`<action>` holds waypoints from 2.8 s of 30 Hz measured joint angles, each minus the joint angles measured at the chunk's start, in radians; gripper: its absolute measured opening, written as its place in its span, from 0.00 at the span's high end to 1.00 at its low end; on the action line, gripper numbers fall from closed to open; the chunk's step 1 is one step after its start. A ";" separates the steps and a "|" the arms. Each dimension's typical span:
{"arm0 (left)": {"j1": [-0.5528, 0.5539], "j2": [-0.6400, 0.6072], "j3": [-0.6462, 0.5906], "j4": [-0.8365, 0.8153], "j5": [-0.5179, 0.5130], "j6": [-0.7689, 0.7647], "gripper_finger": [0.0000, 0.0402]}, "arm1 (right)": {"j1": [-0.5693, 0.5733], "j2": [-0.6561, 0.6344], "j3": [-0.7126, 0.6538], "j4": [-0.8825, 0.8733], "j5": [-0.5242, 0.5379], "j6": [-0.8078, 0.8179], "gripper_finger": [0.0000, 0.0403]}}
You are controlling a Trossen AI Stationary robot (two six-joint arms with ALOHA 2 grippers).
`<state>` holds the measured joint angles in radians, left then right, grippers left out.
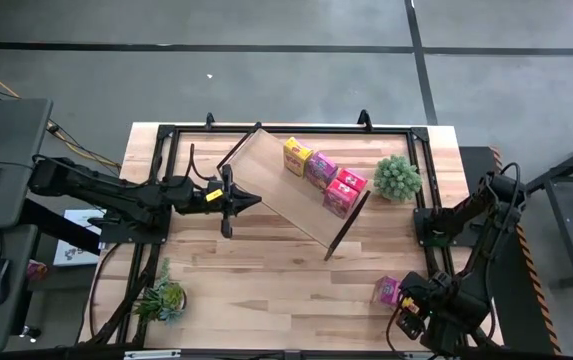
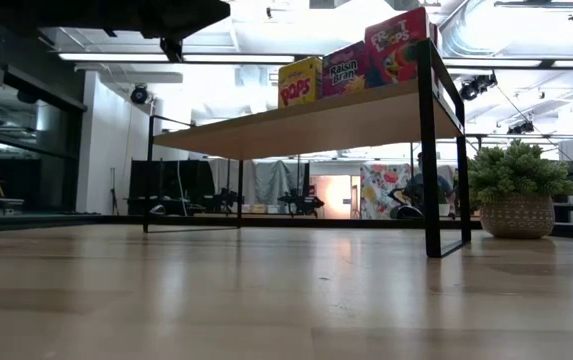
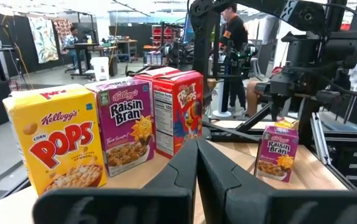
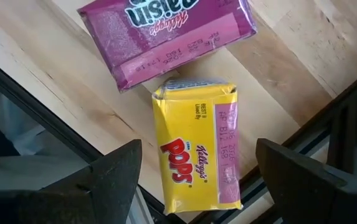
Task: Stack cereal on shelf
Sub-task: Put the yellow cereal box on the shelf
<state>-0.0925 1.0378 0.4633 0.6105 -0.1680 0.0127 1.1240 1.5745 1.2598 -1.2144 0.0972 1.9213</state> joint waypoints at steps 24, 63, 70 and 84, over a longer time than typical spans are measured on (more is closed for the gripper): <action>0.000 0.000 0.000 -0.015 0.000 0.018 1.00 | -0.008 0.089 0.000 0.012 -0.044 0.008 0.24; 0.000 0.000 0.000 -0.014 0.000 0.015 1.00 | -0.071 0.089 0.000 0.027 -0.158 -0.108 0.53; 0.000 0.000 0.000 -0.014 0.000 0.015 1.00 | -0.071 0.089 0.000 0.028 -0.159 -0.112 0.60; 0.000 0.000 0.000 -0.014 0.000 -0.011 1.00 | -0.071 0.004 0.001 0.073 -0.182 -0.139 0.69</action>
<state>-0.0923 1.0382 0.4633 0.5964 -0.1677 0.0017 1.0534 1.5788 1.2610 -1.1419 -0.0845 1.7822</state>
